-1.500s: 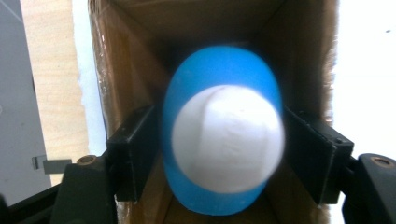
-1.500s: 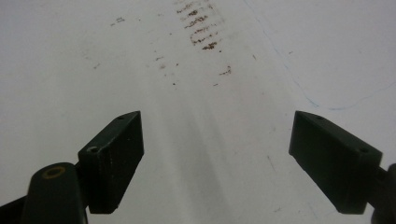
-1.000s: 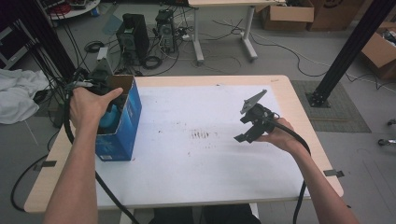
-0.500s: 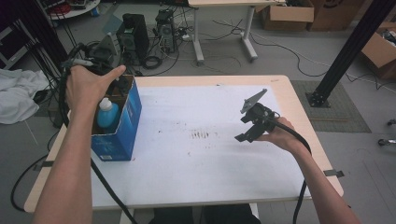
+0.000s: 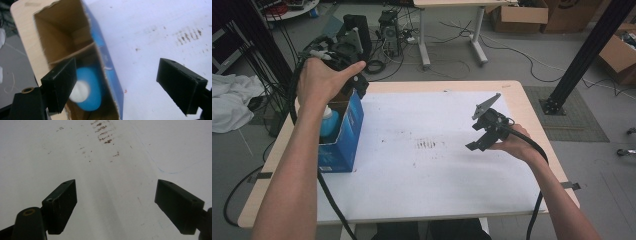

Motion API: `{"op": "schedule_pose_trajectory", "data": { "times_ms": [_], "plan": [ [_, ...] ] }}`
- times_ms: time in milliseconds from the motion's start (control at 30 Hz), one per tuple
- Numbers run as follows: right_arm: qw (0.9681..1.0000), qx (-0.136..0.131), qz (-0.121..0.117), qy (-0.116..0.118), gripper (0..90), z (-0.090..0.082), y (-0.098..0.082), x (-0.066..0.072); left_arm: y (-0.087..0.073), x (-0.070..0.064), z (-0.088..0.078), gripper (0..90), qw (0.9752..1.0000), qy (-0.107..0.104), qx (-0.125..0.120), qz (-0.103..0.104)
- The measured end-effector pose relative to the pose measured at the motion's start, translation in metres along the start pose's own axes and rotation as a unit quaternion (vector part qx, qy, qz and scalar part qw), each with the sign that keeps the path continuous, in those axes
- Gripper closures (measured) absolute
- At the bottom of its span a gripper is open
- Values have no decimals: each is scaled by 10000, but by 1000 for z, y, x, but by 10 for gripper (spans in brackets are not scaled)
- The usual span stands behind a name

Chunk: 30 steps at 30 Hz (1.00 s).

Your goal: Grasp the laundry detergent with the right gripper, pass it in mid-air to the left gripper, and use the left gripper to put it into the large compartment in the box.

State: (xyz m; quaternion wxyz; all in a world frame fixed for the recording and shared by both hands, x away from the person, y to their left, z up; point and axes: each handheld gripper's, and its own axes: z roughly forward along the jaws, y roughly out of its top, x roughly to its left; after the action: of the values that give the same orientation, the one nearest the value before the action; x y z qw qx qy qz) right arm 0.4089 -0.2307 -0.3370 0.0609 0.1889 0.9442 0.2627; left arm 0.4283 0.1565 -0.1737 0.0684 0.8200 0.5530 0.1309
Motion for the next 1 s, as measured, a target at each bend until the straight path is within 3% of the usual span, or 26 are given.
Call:
{"op": "schedule_pose_trajectory", "data": {
  "times_ms": [200,233,300,500,700,1000],
  "plan": [
    [10000,26,15,-40,179,-3,1,-1,7,-22,2,174,9980,-165,-30,603],
    [10000,31,16,-44,179,-3,2,-1,8,-29,3,174,9965,-252,-30,802],
    [10000,54,14,-43,180,-3,3,-1,9,-35,5,174,9949,-378,-30,933],
    [10000,51,-12,-48,181,-4,7,-3,11,-51,21,174,9910,-614,-81,1185],
    [10000,34,5,-75,185,-8,7,-5,6,-64,43,174,9865,-790,71,1436],
    [9999,57,8,-114,186,-11,8,-9,3,-78,70,174,9837,-862,232,1562]
  ]
}}
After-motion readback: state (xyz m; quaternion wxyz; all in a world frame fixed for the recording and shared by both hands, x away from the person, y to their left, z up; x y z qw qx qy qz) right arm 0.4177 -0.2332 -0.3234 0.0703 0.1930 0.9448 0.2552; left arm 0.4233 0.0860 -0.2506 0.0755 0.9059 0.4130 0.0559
